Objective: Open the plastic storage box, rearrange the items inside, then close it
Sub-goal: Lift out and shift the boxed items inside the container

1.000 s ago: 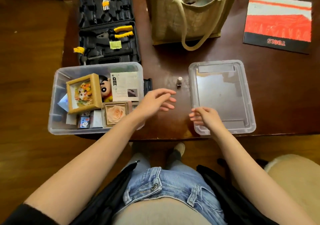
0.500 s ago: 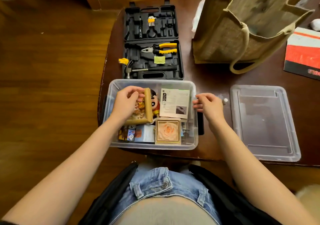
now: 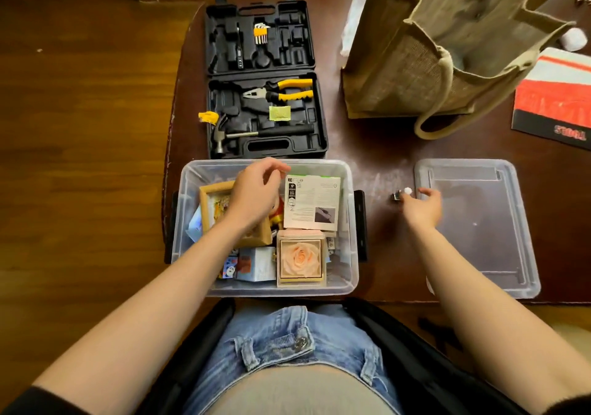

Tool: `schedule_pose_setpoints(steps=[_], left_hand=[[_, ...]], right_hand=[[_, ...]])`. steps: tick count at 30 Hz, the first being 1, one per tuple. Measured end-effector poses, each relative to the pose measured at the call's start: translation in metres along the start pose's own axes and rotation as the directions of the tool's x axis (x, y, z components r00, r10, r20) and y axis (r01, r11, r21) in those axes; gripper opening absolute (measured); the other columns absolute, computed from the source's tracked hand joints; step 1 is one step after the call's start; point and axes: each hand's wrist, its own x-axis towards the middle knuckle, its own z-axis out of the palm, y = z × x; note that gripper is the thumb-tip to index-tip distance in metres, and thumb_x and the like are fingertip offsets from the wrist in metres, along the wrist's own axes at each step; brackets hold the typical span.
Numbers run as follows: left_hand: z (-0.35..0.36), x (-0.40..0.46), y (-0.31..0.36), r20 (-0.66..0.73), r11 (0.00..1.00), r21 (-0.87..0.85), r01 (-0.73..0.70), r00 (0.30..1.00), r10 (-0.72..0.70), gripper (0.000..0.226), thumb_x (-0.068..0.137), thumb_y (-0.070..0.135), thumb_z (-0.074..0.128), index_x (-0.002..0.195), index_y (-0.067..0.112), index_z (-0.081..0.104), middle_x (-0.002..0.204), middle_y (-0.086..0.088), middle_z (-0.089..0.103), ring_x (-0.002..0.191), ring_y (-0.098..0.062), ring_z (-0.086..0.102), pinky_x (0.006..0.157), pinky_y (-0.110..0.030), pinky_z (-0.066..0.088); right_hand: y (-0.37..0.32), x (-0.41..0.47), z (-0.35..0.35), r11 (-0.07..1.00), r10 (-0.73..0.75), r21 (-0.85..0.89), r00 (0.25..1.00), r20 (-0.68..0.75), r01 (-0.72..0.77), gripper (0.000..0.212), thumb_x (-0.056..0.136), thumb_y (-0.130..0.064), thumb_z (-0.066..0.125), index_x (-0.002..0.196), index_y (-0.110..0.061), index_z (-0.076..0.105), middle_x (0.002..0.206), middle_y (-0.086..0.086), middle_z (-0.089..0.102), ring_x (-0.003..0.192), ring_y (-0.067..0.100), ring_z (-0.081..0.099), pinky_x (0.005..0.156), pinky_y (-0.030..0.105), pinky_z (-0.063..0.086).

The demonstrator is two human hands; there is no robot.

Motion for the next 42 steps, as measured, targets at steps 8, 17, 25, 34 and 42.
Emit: schedule_pose_setpoints(steps=[8,17,25,34,42], left_hand=[[0.026,0.008,0.01,0.046,0.947,0.321,-0.035,0.999,0.021,0.027,0.095,0.015,0.044,0.11,0.016,0.067,0.116,-0.001,0.065,0.104,-0.015,0.058,0.086,-0.026,0.043],[0.04,0.017,0.01,0.252,0.723,0.664,-0.192,0.967,0.026,0.04,0.095,0.021,0.044,0.135,0.019,0.048,0.13,-0.007,0.053,0.121,-0.027,0.044,0.101,-0.042,0.032],[0.029,0.01,0.0,0.301,0.746,0.612,-0.262,0.95,0.086,0.037,0.087,0.029,0.062,0.122,0.026,0.051,0.117,0.0,0.046,0.113,-0.021,0.043,0.097,-0.037,0.033],[-0.009,-0.001,0.001,0.13,0.966,0.227,-0.127,0.987,0.099,0.025,0.089,0.024,0.063,0.113,0.024,0.056,0.106,0.01,0.059,0.095,-0.009,0.053,0.075,-0.027,0.042],[-0.08,-0.011,-0.038,-0.044,0.979,-0.131,0.158,0.985,-0.165,0.024,0.1,0.015,0.044,0.102,0.013,0.067,0.107,-0.002,0.065,0.097,-0.009,0.058,0.074,-0.015,0.042]], right_hand=[[0.005,0.019,0.006,0.998,-0.054,-0.029,0.995,0.087,0.057,0.027,0.088,-0.018,0.062,0.114,-0.012,0.064,0.113,0.013,0.065,0.105,0.029,0.06,0.097,0.038,0.047],[-0.013,-0.001,-0.005,0.964,-0.214,0.196,0.961,0.173,0.18,0.021,0.088,-0.017,0.065,0.108,-0.011,0.067,0.094,0.011,0.065,0.083,0.02,0.06,0.077,0.03,0.054],[-0.062,-0.058,-0.018,0.86,-0.413,0.429,0.871,0.266,0.277,0.012,0.091,-0.015,0.061,0.099,-0.011,0.069,0.069,0.001,0.061,0.055,0.002,0.053,0.053,0.013,0.044],[-0.078,-0.09,-0.007,0.805,-0.512,0.507,0.792,0.332,0.308,0.013,0.096,-0.016,0.053,0.09,-0.013,0.063,0.057,-0.007,0.057,0.05,0.0,0.052,0.046,0.013,0.041],[-0.074,-0.103,0.017,0.824,-0.567,0.319,0.705,0.426,0.469,0.012,0.094,-0.017,0.055,0.083,-0.015,0.06,0.065,0.0,0.061,0.053,0.002,0.053,0.052,0.018,0.044]])
